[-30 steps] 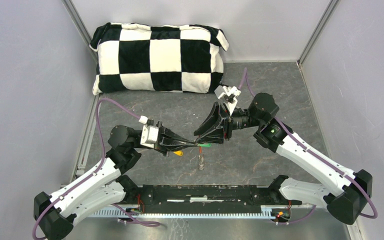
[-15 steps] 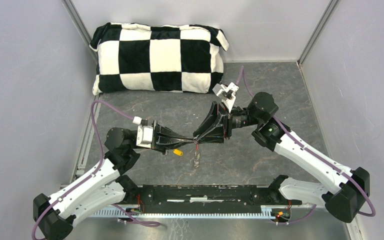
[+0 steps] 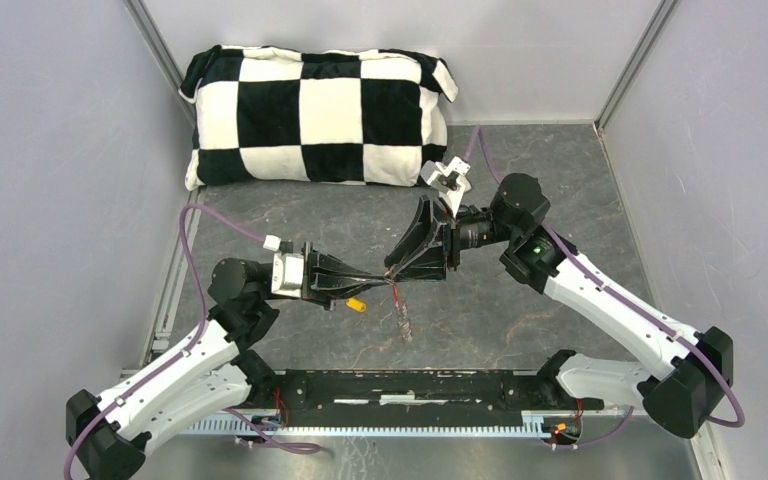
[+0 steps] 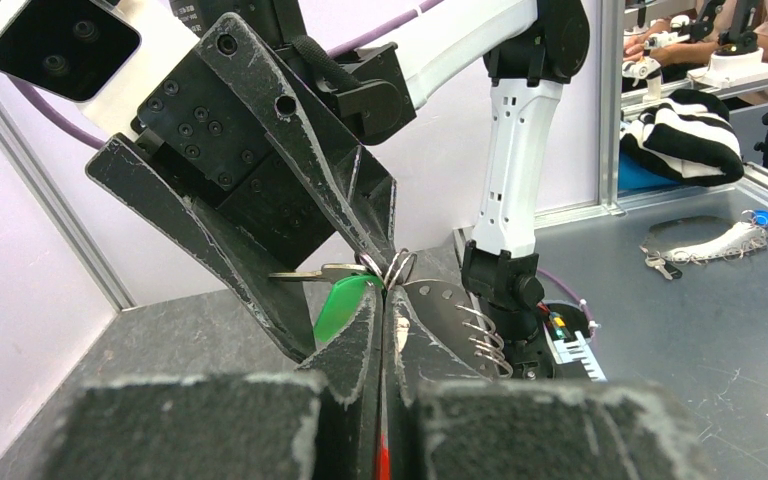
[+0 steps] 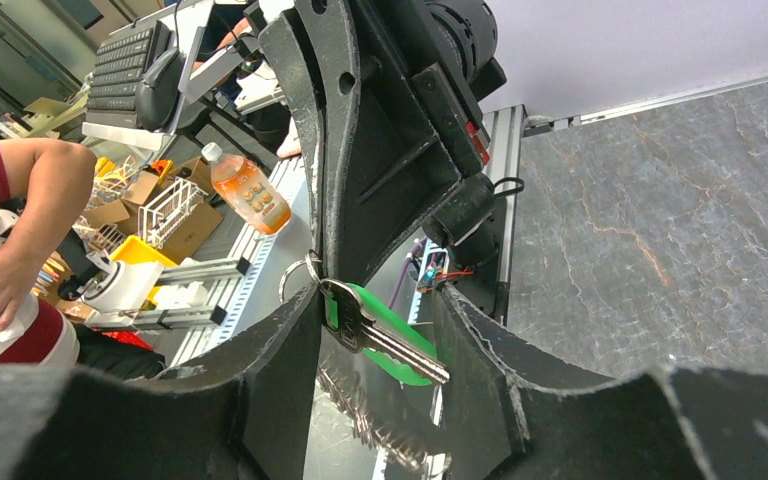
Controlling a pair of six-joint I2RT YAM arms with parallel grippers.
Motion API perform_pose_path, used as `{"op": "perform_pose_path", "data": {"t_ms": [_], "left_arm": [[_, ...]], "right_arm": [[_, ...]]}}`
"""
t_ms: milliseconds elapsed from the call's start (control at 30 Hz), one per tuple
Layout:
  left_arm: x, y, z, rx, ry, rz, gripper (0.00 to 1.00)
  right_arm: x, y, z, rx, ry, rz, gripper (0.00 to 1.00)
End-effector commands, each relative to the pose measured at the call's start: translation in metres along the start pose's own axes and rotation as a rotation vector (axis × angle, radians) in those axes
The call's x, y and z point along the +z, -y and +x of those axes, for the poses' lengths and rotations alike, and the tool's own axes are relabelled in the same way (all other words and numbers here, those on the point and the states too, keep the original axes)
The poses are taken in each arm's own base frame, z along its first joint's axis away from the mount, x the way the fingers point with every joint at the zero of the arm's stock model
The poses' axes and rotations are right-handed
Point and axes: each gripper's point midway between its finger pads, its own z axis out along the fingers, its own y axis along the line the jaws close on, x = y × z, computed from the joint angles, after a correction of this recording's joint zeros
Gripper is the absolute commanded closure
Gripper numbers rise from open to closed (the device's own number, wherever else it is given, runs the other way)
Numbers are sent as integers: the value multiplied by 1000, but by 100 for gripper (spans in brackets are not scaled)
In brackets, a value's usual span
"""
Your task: Put the keys on the keyring
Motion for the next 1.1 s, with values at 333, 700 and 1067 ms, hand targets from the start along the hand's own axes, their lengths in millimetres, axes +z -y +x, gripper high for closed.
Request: {"op": "perform_pose_path", "data": {"t_ms": [333,700,1067], "left_arm": [[-1,3,-15,7,54,-8,98],[0,3,-13,-2,51,-4,98],[-1,-2,-14,-10,58,-41,98]], "right_arm": [[-16,10,-19,-76,30,93,45],[-16,12,-27,-99,47,99,43],[-21,9,-27,-111,37,125,29]]}}
